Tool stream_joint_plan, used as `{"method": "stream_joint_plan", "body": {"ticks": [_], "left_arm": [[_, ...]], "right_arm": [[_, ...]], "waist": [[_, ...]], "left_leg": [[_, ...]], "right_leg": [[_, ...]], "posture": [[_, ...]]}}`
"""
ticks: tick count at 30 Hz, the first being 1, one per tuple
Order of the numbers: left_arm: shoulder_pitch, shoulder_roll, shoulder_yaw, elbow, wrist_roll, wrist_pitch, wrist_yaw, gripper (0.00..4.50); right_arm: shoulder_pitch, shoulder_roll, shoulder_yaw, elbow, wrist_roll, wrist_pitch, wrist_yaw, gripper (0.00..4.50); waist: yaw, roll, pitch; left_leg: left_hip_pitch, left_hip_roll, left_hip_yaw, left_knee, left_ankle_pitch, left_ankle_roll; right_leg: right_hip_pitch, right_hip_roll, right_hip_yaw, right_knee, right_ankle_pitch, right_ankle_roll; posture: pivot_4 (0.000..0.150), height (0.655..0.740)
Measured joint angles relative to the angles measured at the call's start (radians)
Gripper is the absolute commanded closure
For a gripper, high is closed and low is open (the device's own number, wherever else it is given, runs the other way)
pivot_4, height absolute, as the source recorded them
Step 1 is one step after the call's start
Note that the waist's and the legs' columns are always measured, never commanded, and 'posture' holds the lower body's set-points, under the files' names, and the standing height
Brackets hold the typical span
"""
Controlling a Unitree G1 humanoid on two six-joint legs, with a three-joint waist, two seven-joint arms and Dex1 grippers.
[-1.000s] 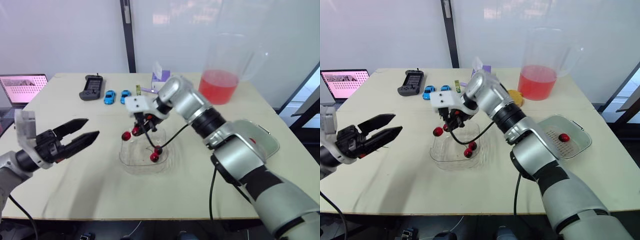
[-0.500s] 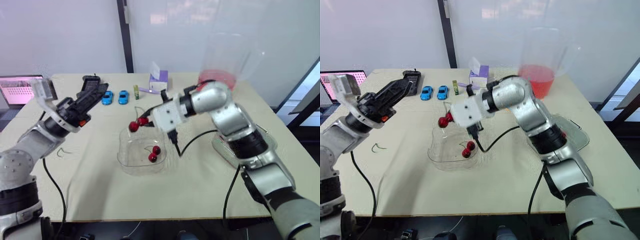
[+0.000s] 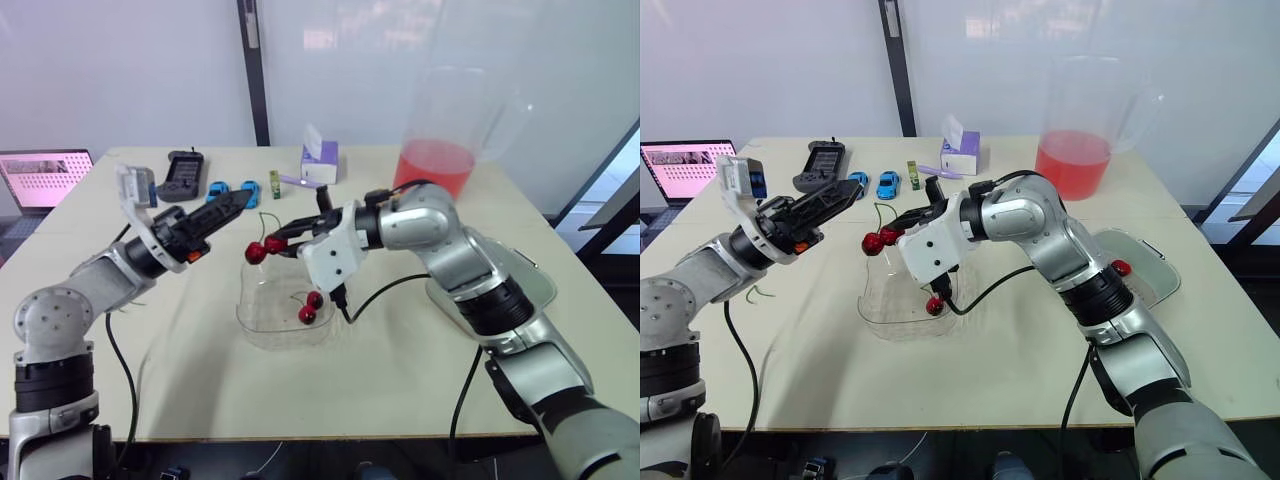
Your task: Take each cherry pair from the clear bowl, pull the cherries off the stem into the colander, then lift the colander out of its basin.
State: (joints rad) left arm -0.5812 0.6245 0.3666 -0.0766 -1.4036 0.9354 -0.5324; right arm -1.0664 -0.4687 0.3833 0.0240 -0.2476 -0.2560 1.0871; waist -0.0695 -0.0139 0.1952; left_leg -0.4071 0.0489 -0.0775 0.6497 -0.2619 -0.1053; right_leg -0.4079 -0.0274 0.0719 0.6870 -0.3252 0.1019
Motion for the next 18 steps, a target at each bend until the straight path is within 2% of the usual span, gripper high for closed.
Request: {"method": "stream_joint_plan", "body": {"ticks": [18], "left_arm": [[-0.02, -0.072, -0.059, 0.058, 0.113, 0.0, -0.028, 0.0]], "right_arm": [[-0.017, 0.015, 0.004, -0.022, 0.035, 0.043, 0.005, 3.94]], "waist": [[0.001, 0.0, 0.0]], "left_leg": [[0.0, 0.0, 0.0, 0.0, 0.0, 0.0]], "right_leg": [[0.0, 0.0, 0.0, 0.0, 0.0, 0.0]], "posture": [[0.15, 0.74]]}}
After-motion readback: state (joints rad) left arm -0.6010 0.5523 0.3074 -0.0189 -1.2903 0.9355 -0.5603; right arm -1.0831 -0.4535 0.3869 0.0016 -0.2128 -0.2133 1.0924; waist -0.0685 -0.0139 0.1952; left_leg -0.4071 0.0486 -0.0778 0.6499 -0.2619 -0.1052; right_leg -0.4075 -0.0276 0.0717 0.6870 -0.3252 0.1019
